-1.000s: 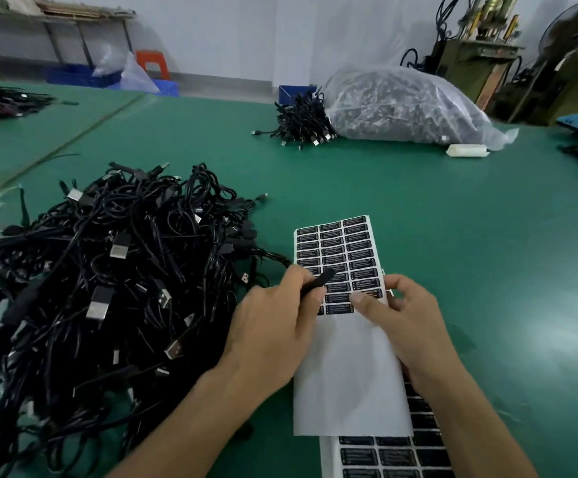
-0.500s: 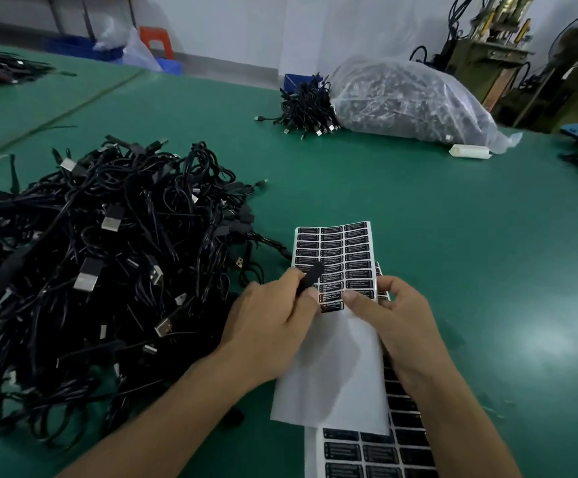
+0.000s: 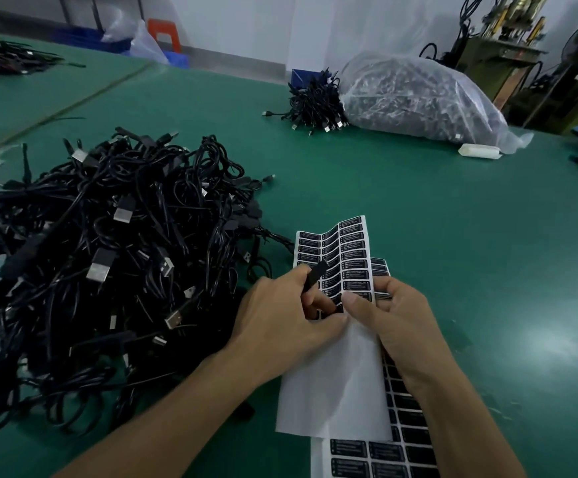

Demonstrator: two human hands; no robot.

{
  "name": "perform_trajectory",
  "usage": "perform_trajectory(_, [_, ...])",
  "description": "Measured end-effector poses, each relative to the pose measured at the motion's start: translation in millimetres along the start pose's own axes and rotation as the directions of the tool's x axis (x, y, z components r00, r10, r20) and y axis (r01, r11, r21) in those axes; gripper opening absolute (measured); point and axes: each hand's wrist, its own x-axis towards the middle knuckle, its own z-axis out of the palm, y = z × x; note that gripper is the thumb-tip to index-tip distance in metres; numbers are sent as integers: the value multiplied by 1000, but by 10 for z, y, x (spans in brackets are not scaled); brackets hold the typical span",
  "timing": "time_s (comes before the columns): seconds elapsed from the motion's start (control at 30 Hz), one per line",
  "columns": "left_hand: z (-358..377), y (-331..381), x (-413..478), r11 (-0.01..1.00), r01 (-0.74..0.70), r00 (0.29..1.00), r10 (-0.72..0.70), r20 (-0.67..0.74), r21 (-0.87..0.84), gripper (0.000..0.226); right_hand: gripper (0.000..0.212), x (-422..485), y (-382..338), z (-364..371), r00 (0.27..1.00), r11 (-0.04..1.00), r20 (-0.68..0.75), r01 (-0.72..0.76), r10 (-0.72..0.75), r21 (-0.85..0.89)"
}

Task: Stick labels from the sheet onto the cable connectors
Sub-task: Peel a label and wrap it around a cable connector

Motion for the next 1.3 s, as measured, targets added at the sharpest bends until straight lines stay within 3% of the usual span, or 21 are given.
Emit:
perform_trajectory(0.27, [34,15,3,998,56,998,-56,-22,5,45,13,-5,-3,46,999,999,28,38,-38,5])
perform_trajectory(0.8, [1,40,30,992,123,992,-123,-9,-15,43,8,-53,-39,91,998,999,47,48,-49,23])
perform_trajectory(0.9, [-3,43,23,993,118,993,-119,-14,-24,41,26,-71,-52,107,998,998,30,54,-55,31])
perform_trajectory(1.03, [2,29,33,993,116,993,-117,-16,-36,39,12,-63,-51,115,999,999,11,46,-46,29])
perform_trajectory(1.3, [30,-42,47,995,100,991,-100,-91,-9,43,25,-53,-61,122,999,1000,-52,1,-1,8])
